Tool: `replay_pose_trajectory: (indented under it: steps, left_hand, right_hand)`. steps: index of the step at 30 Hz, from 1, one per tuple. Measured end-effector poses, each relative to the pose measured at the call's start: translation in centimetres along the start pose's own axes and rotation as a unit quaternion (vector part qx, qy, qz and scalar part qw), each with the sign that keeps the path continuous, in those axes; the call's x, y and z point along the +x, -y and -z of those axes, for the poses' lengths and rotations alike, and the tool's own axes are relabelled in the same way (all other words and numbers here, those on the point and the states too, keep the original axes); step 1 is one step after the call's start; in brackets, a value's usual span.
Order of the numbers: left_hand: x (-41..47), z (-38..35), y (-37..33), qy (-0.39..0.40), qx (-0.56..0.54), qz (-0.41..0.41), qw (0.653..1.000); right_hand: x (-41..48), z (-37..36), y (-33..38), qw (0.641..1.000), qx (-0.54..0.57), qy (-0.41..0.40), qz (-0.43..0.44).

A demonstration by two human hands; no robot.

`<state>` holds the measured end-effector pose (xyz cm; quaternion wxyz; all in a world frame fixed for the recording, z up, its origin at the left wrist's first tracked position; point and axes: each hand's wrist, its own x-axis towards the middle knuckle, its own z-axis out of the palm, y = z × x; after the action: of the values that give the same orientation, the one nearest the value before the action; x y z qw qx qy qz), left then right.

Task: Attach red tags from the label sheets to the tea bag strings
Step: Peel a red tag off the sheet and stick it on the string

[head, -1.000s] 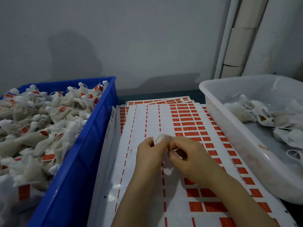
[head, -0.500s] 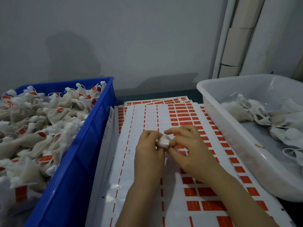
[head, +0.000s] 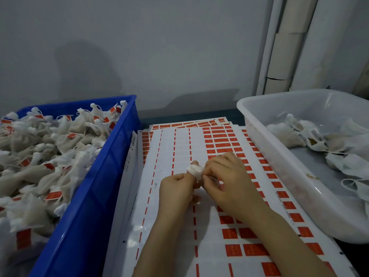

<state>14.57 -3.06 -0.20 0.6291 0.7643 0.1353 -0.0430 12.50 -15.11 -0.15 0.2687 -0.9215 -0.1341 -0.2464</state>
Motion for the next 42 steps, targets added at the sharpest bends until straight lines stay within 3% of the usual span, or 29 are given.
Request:
replay_pose_trajectory:
  steps: [2,6,14,22,33,37,42]
  left_hand:
    - [0.2,0.0,0.2,0.017,-0.011,0.034,0.999]
    - [-0.3,-0.1,0.2,0.05,-0.093,0.017,0.994]
    - [-1.0,-0.1,-0.1,-0.01,-0.123,0.005,0.992]
    - [-1.1,-0.1,-0.2,-0.002,-0.19,-0.009,0.982]
    - [-1.2,-0.1,0.0,-0.021,-0.159,-0.034,0.986]
    - [-1.2,-0.1,-0.2,0.012,-0.212,-0.015,0.977]
    - [-1.5,-0.2,-0.7,0.018,-0.231,-0.056,0.971]
  right_hand:
    - [0.0,-0.1,0.0,1.0,-0.01,-0.003,0.006]
    - [-0.1,-0.1,0.0,1.0,-0.018,-0.014,0.016]
    - [-0.3,-0.3,0.2,0.999,-0.011,-0.01,0.04]
    - [-0.5,-0.5,0.5,0.999,-0.02,-0.027,0.042]
    - [-0.4,-1.0,0.7,0.998,-0.042,-0.018,0.034]
    - [-0.5,-1.0,0.9,0.998,-0.049,-0.033,0.037]
    - [-0.6,-1.1,1.3,0.995,-0.022,-0.077,0.052]
